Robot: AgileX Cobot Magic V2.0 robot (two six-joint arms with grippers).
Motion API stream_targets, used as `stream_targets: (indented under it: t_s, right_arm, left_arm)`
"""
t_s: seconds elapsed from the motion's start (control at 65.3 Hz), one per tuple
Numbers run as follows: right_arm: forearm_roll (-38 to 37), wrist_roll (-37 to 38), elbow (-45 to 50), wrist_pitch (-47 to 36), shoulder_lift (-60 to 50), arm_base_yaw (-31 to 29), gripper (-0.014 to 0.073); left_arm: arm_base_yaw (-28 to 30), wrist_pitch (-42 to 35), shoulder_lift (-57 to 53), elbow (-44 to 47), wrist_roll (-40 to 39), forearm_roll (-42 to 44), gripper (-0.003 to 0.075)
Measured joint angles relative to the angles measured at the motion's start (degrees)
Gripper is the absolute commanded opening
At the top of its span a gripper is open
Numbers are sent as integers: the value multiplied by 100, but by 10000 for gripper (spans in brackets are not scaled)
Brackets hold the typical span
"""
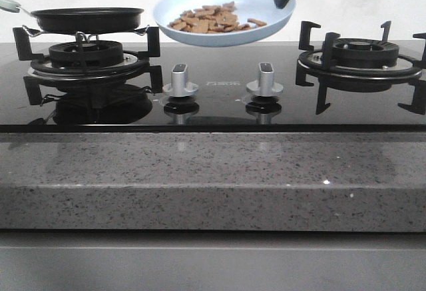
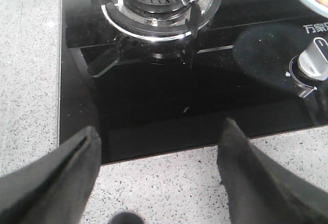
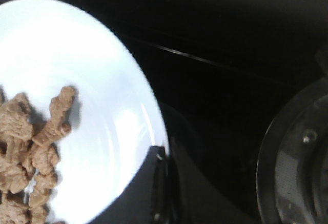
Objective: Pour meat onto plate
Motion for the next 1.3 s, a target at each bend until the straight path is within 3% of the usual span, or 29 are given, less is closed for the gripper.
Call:
stream_targets:
  t_s: [0.26,0.444,0.566,0.704,0.781,1.056,1.301]
  right_arm:
    - [-95,0,-873,235,900,2,-56]
    - [-228,11,-970,257,1139,2,-29]
    - [-297,33,-1006,269,1152,2,105]
    - [-393,33,-1006,344,1162,2,363]
    - [-426,33,-1021,378,1162,2,420]
    - [-463,33,-1150,646,918,2,391]
    - [-548,33,-646,888,-244,2,391]
  left_arm:
    - [0,0,0,0,0,0,480]
    - [0,0,0,0,0,0,480]
    - [0,0,0,0,0,-3,480]
    - [0,0,0,0,0,-3,480]
    - [0,0,0,0,0,-3,480]
    - [0,0,0,0,0,-12,480]
    - [0,0,0,0,0,-12,480]
